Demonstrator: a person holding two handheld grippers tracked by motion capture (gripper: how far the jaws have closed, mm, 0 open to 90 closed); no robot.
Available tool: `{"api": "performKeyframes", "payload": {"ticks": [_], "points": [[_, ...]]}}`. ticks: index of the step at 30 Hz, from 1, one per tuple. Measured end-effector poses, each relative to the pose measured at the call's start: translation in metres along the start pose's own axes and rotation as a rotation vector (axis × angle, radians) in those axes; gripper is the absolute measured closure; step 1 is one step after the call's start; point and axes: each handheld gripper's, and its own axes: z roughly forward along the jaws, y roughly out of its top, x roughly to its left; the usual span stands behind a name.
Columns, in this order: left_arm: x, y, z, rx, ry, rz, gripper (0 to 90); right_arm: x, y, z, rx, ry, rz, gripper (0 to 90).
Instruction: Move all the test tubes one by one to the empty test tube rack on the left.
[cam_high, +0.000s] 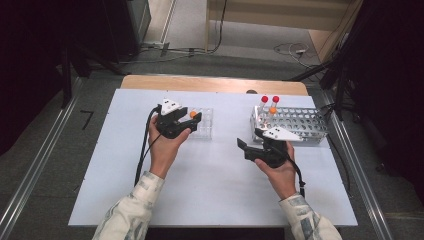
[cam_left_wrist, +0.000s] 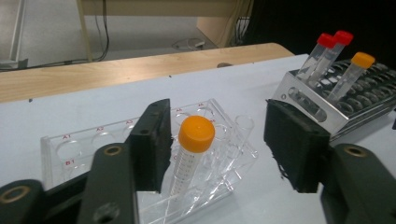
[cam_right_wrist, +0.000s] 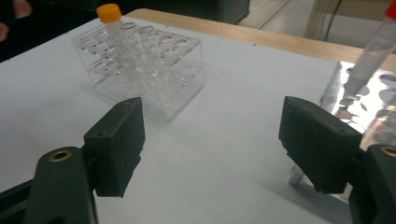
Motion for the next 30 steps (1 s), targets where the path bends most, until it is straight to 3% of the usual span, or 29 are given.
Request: {"api": "performKeyframes", "payload": {"ticks": [5, 16, 21, 30], "points": [[0.001, -0.006, -0.010, 0.003, -0.002, -0.019, 29.7, -0.012, 0.004, -0.007, -0.019, -0.028, 0.019, 20.3], [0.006, -0.021, -0.024, 0.009, -0.002, -0.016, 29.4, -0.044, 0.009, -0.017, -0.045, -0.141, 0.062, 20.5], [0.006, -0.022, -0.027, -0.003, -0.003, -0.018, 29.7, -0.054, 0.008, -0.010, -0.032, -0.201, 0.062, 20.6], [0.004, -0.022, -0.027, -0.013, -0.001, -0.001, 29.9, -0.068, 0.004, 0.012, -0.032, -0.241, 0.080, 27.5]]}}
